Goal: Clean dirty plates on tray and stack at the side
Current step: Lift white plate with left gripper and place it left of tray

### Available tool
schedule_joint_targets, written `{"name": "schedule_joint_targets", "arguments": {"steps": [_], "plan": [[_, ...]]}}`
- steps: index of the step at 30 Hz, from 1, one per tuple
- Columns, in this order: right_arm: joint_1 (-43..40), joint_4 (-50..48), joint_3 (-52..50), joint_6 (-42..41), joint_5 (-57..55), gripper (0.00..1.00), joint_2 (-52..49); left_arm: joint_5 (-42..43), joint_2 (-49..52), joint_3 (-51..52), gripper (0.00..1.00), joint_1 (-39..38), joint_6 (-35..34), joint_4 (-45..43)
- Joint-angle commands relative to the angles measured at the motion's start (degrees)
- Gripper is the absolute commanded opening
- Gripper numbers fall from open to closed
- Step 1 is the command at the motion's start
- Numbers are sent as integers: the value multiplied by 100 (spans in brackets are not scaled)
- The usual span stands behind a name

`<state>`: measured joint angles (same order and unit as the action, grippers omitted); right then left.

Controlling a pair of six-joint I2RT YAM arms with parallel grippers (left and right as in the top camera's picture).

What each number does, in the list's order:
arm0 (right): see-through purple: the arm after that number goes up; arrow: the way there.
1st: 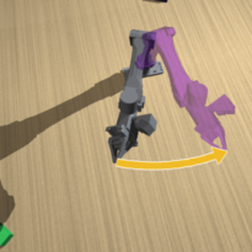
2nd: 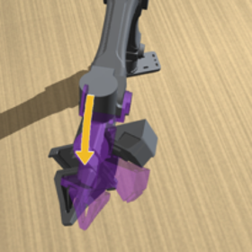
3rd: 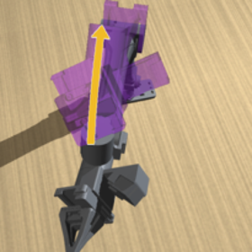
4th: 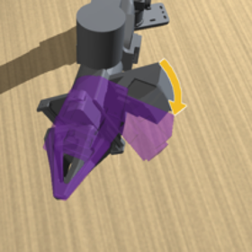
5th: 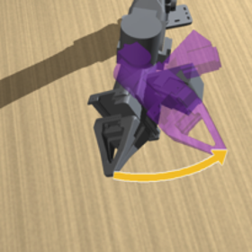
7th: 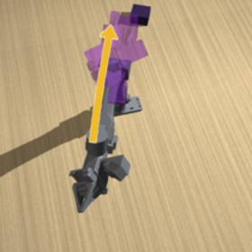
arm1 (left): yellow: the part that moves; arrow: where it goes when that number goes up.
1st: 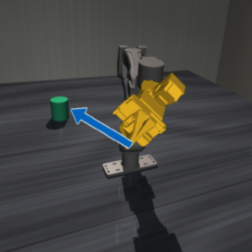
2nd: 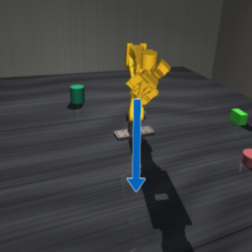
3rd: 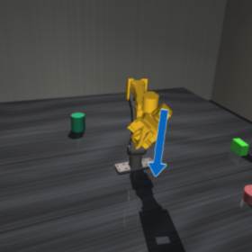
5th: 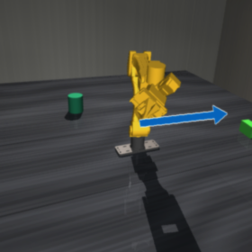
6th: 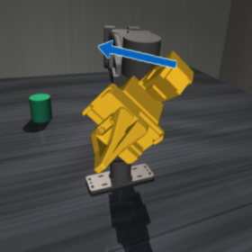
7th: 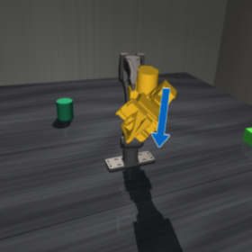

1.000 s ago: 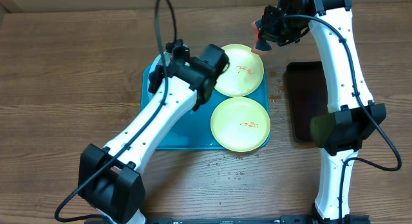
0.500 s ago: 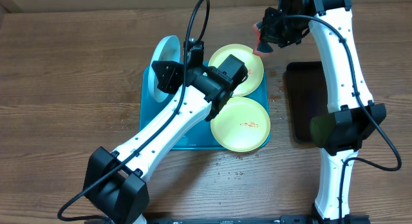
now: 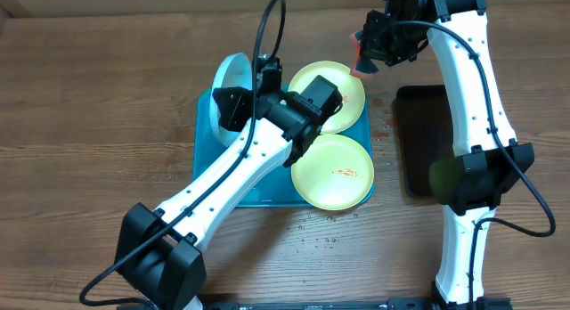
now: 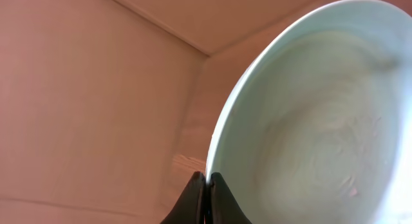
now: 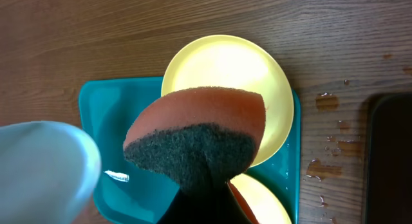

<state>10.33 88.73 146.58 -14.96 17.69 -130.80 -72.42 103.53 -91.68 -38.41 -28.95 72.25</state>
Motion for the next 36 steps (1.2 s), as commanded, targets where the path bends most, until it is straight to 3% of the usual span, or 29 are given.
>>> {"name": "schedule_joint_targets", "arguments": {"steps": [1,9,22,27,36], "plan": [[20,7,81,24,-11,4,50,1117,-170,-118,4,269,-262,-2],[20,13,81,24,-11,4,50,3237,-170,-118,4,1196,-44,-26],[20,42,81,24,-11,4,50,7073,-170,-118,4,3366,1233,-723],[20,57,81,24,-11,4,50,7729,-170,-118,4,4133,1425,-802],[20,57,81,24,-11,4,50,7976,-168,-116,4,5276,1746,-809]]}}
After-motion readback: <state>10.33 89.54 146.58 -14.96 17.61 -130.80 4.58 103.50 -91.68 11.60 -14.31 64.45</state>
